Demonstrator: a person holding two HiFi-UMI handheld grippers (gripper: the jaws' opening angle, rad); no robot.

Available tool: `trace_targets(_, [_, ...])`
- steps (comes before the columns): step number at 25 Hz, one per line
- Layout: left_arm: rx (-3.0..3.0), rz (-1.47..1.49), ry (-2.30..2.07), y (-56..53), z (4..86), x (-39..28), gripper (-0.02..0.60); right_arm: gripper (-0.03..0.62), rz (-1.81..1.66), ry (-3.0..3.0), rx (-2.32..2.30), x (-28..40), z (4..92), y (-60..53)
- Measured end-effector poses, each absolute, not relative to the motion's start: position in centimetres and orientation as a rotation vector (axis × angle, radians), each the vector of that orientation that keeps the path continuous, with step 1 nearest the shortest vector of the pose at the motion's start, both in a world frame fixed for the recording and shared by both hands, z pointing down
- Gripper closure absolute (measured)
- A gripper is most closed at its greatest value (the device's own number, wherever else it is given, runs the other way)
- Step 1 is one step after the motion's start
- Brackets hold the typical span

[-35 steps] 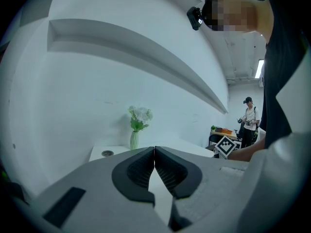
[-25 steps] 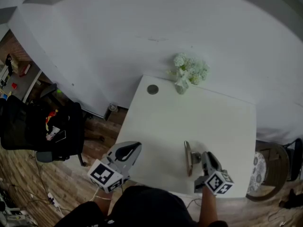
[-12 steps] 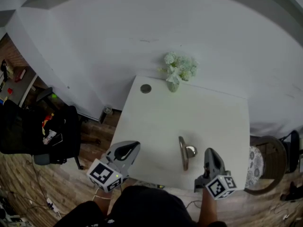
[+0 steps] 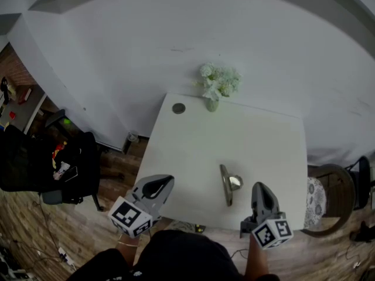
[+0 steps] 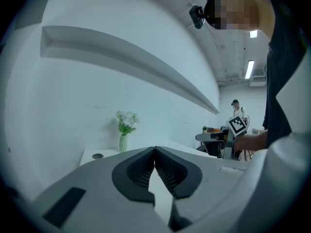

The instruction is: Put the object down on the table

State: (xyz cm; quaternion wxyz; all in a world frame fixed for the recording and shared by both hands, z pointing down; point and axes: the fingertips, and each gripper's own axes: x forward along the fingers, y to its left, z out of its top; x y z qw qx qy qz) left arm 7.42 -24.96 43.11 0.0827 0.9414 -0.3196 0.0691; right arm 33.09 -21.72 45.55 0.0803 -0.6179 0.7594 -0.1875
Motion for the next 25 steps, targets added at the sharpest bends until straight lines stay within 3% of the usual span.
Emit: trace_targets(25, [2.818, 0.204, -0.952, -23.6, 43.1, 6.7, 0.583, 0.597, -0.507, 2.298, -1.846, 32.2, 44.6, -20.0])
